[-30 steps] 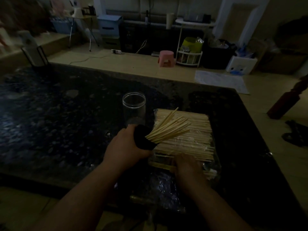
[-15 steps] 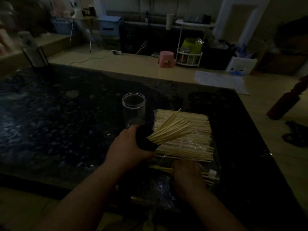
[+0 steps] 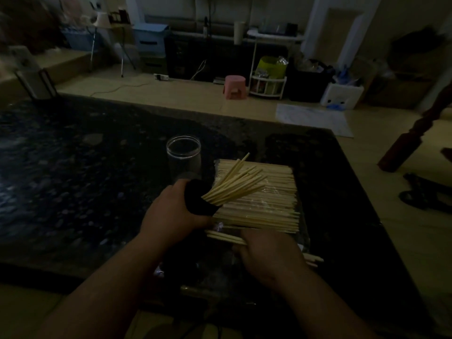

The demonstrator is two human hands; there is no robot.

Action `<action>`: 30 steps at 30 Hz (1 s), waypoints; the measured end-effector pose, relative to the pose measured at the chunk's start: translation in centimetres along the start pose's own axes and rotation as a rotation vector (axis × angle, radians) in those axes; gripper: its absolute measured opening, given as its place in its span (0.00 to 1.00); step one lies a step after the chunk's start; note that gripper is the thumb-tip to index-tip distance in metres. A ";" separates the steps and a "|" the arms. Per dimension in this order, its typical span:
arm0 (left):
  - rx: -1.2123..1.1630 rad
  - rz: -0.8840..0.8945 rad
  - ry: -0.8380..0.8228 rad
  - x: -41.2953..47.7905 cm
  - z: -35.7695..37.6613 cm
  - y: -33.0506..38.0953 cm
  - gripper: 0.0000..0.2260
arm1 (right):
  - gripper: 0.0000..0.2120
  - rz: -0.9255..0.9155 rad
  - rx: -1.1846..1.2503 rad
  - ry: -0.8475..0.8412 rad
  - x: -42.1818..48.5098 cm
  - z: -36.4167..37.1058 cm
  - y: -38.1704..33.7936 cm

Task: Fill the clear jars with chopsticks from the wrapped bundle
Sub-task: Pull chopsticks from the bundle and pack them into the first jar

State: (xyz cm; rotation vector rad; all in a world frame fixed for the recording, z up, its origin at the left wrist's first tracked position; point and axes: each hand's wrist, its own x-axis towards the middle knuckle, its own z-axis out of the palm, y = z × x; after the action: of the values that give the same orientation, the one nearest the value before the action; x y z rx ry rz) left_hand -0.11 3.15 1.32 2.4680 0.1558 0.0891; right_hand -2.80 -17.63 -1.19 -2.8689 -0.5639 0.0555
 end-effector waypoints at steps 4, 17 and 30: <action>-0.012 -0.008 0.018 0.1 -0.2 0.0 0.38 | 0.14 -0.016 -0.042 -0.003 -0.3 -2.3 -0.1; 0.044 0.024 -0.009 -0.3 -0.1 0.2 0.36 | 0.12 -0.144 -0.148 0.539 0.0 -6.2 1.8; 0.135 0.015 -0.070 -0.3 0.2 -0.3 0.38 | 0.05 0.016 0.521 0.574 0.8 -5.7 1.3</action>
State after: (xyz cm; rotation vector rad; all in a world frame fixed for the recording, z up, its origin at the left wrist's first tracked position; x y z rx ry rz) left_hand -0.38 3.20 1.02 2.6033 0.1166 -0.0013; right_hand -1.09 -19.69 4.14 -2.2303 -0.3406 -0.5208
